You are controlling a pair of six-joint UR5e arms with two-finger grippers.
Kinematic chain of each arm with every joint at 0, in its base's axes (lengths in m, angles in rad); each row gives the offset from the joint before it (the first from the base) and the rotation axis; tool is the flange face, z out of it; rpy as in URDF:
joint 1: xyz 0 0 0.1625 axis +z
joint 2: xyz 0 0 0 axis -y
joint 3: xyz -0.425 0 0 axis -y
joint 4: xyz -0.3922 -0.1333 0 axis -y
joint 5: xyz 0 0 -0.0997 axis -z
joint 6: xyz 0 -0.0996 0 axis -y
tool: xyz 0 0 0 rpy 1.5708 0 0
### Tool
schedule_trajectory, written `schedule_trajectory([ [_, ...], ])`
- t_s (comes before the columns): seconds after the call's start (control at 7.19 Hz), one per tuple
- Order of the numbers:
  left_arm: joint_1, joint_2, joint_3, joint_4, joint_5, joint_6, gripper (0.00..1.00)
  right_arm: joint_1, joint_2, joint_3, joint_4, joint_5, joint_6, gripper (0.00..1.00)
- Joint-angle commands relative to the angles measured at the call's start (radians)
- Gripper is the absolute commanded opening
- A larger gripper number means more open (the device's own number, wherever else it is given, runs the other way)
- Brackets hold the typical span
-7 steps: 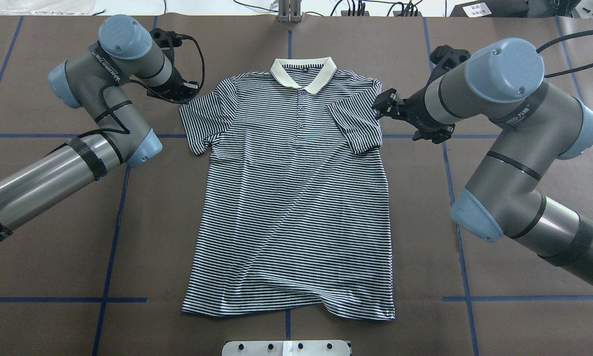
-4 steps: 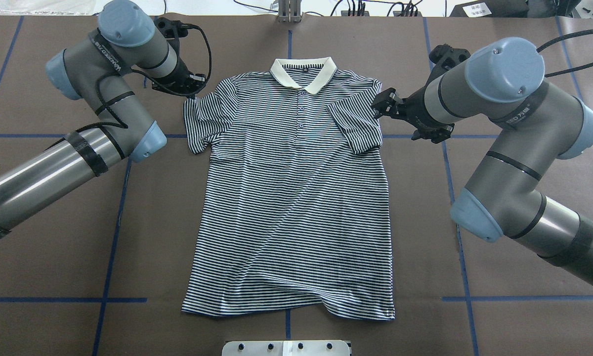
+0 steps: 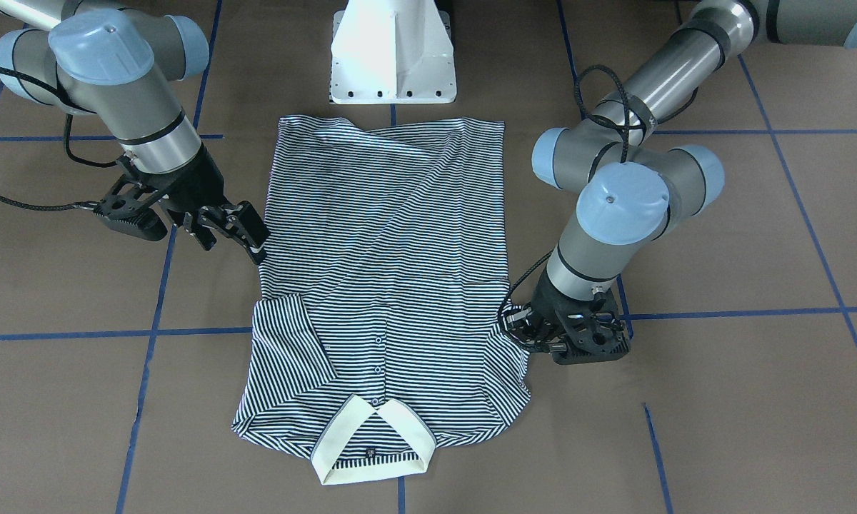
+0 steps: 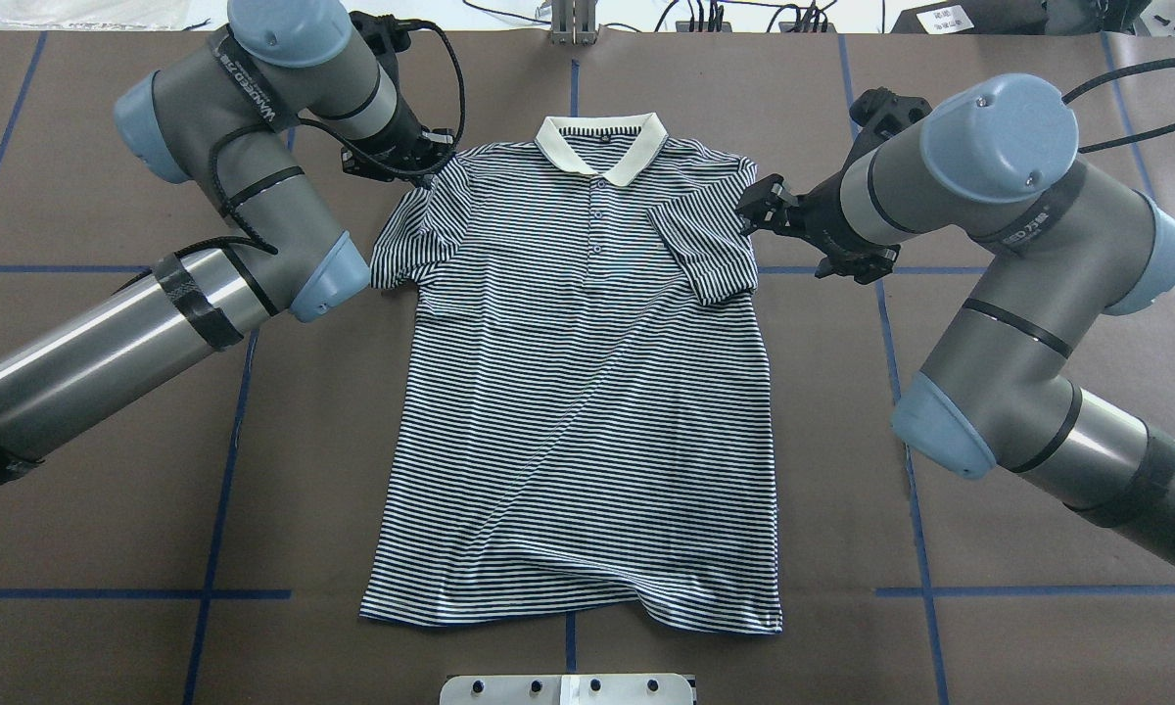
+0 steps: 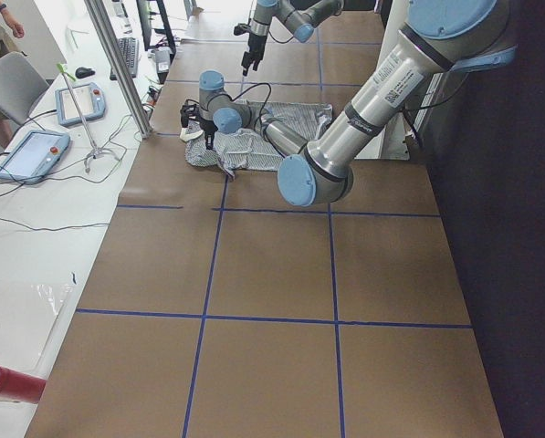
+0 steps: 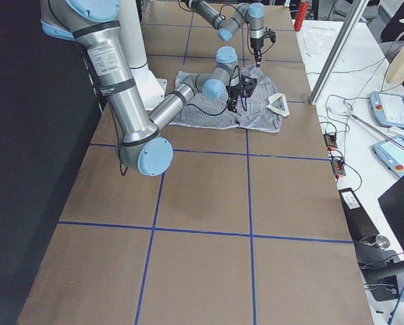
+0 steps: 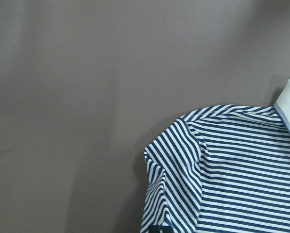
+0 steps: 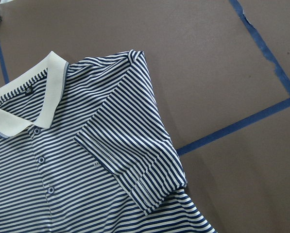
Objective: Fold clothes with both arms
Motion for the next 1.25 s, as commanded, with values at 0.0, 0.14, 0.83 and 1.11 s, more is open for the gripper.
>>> schedule_trajectory([
  [0.0,0.023,-0.084,0.147,-0.108,0.004,-0.078,0.00,0.000,0.002,0.001,0.000,0.000,0.000,1.00],
  [0.14,0.035,-0.089,0.184,-0.154,0.057,-0.081,0.00,0.000,0.002,0.000,0.000,0.000,0.000,1.00],
  [0.83,0.101,-0.158,0.295,-0.242,0.174,-0.167,0.00,0.000,0.000,-0.002,0.000,0.000,-0.002,1.00],
  [1.11,0.104,-0.155,0.296,-0.245,0.189,-0.163,0.20,0.000,0.000,-0.003,0.000,0.000,-0.005,1.00],
])
